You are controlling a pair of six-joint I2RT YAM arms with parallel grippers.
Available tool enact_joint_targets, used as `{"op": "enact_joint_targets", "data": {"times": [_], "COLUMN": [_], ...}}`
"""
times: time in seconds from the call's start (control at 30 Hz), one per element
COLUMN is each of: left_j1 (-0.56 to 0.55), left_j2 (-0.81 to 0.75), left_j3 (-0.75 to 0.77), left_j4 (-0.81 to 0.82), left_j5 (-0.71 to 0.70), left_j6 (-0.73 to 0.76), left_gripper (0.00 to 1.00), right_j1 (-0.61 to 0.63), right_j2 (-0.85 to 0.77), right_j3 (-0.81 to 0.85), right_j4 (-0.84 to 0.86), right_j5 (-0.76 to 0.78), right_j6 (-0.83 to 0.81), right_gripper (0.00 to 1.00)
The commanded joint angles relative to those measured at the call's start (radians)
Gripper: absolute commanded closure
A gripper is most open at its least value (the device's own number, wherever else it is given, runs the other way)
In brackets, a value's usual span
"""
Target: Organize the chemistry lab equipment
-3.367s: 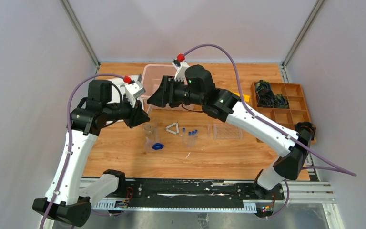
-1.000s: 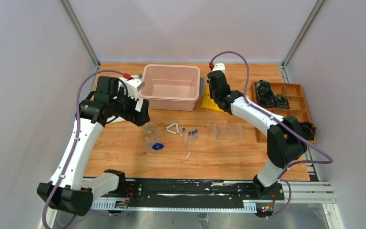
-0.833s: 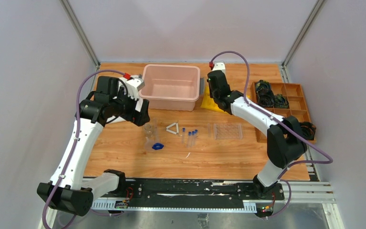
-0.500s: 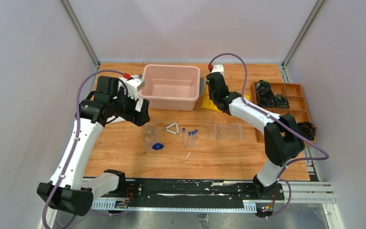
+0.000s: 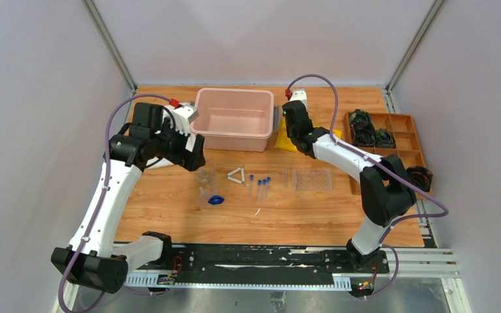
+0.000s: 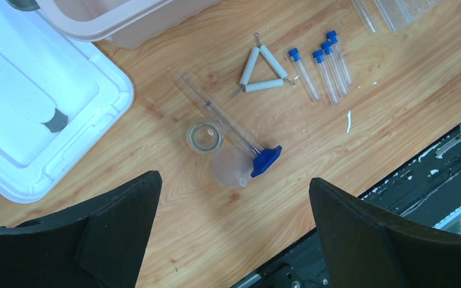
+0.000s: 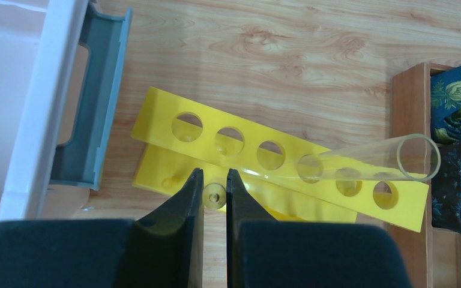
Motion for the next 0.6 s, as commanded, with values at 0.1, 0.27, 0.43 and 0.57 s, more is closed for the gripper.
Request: {"op": "enact_joint_targets", "data": {"times": [0.1,0.27,0.43,0.57], "left_j1": [0.002,0.001,0.001,0.002], "left_j2": [0.001,-0.001,-0.003,-0.005], "left_j3": [0.029,0.027,0.025,0.025], "left_j4": [0.012,0.012,0.012,0.012], "left_j5": [0.003,0.006,0.004,0.003], "left_j6": [-0.007,-0.010,-0.010,-0.008], "left_gripper": [0.00,0.00,0.00,0.00], "right_j1": [-0.013,-0.013,-0.014,-0.013], "right_j2": [-0.006,-0.013,-0.015,-0.069], "right_j3": [-0.036,-0.048,-0.049,-0.062], "right_j4": [-0.004,-0.004,-0.005,0.026], "right_j5": [0.018,0.009,-0.008,-0.035], "right_j6": [0.024,0.026,0.038,0.057], "right_gripper": [1.00,1.00,1.00,1.00]}}
